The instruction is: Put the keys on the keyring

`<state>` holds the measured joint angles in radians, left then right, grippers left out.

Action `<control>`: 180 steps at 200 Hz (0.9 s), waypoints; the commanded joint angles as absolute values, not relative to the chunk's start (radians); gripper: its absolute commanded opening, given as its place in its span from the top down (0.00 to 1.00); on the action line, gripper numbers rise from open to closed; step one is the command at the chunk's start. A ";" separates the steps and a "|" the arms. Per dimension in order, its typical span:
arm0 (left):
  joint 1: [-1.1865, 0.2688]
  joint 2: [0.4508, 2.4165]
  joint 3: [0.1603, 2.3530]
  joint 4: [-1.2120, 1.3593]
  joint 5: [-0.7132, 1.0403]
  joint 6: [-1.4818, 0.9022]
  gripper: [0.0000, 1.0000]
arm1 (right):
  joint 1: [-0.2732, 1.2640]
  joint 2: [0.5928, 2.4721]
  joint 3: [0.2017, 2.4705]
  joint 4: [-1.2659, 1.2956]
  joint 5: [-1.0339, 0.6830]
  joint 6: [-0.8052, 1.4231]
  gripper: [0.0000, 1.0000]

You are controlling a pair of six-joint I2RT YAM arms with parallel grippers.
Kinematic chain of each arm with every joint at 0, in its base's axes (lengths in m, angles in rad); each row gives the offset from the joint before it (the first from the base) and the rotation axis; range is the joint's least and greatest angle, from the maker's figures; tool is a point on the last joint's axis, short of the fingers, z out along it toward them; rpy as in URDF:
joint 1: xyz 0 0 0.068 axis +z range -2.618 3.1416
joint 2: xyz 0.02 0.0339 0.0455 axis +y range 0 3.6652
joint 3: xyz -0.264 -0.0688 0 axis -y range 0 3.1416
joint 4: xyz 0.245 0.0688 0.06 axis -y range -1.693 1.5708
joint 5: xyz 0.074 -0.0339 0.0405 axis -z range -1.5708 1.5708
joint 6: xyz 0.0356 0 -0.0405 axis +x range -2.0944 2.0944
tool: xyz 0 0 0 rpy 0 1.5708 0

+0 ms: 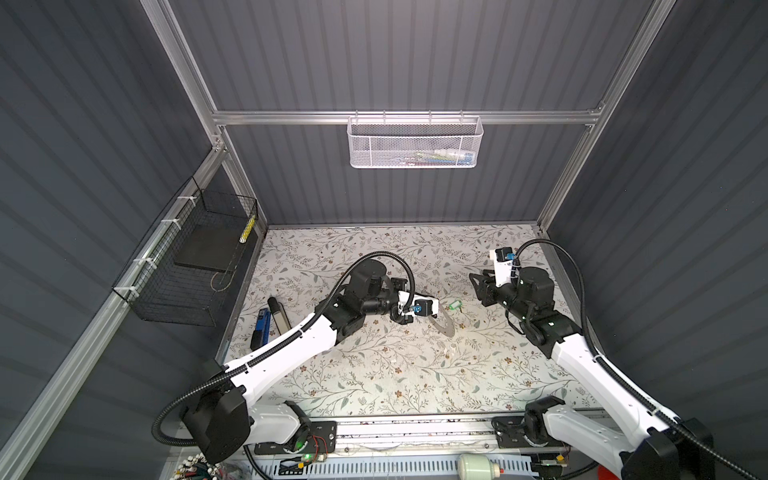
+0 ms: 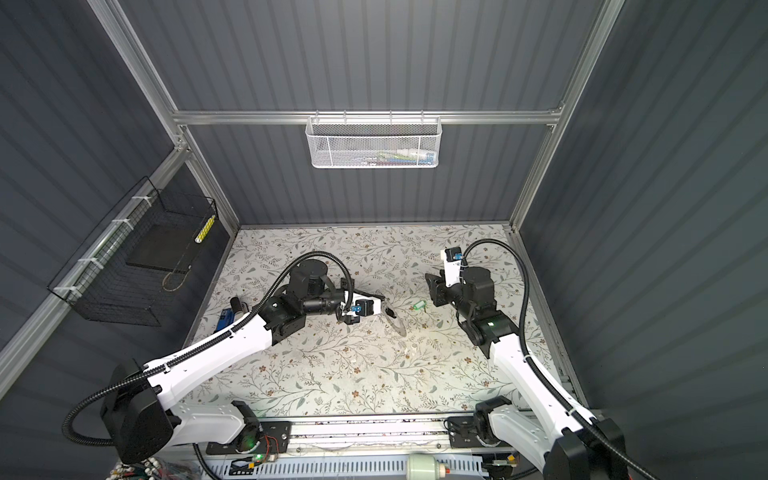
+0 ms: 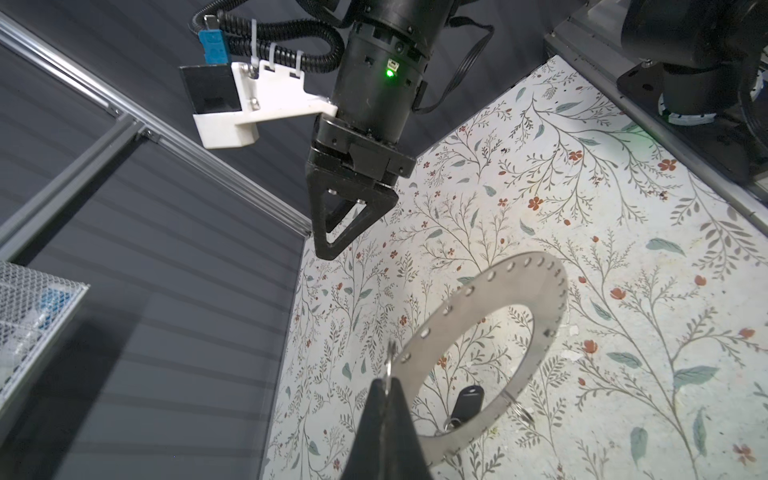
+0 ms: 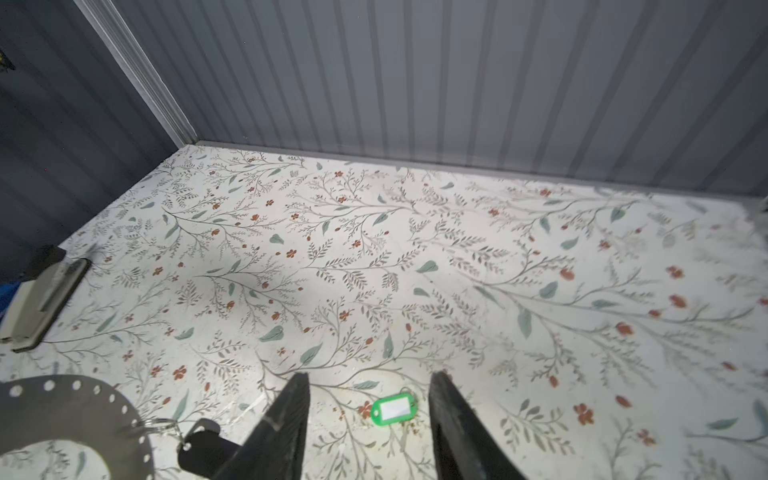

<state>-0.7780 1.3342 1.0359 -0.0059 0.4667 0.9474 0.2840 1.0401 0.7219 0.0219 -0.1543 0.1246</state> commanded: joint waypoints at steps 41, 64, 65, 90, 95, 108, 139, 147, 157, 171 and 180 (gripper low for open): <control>-0.779 1.318 0.958 0.083 0.286 0.658 1.00 | 0.270 1.325 0.906 -0.251 -0.228 0.346 0.60; -0.774 1.298 0.916 0.097 0.217 0.585 1.00 | 0.270 1.433 0.948 -0.323 -0.263 0.372 0.60; -0.774 1.298 0.914 0.098 0.214 0.584 1.00 | 0.270 1.437 0.949 -0.325 -0.263 0.372 0.60; -0.753 1.295 0.857 0.135 0.196 0.534 1.00 | 0.270 1.524 0.959 -0.339 -0.288 0.374 0.62; -0.748 1.296 0.848 0.148 0.203 0.519 1.00 | 0.271 1.534 0.961 -0.338 -0.292 0.369 0.63; -0.729 1.300 0.832 0.164 0.235 0.486 1.00 | 0.273 1.559 0.973 -0.344 -0.278 0.365 0.63; -0.684 1.328 0.829 0.169 0.292 0.433 1.00 | 0.274 1.633 1.037 -0.422 -0.257 0.335 0.61; -0.677 1.330 0.824 0.169 0.304 0.424 1.00 | 0.276 1.651 1.044 -0.421 -0.251 0.332 0.59; -0.671 1.332 0.822 0.170 0.312 0.420 1.00 | 0.277 1.679 1.058 -0.422 -0.247 0.333 0.58; -0.669 1.339 0.834 0.137 0.322 0.432 1.00 | 0.284 1.724 1.094 -0.442 -0.231 0.337 0.55; -0.669 1.342 0.847 0.110 0.322 0.437 1.00 | 0.292 1.741 1.119 -0.455 -0.223 0.332 0.54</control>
<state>-0.6716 1.3296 0.8288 0.1230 0.2771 0.4587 0.2756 1.6905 1.0645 -0.3912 -0.2512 0.3462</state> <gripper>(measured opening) 0.045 0.453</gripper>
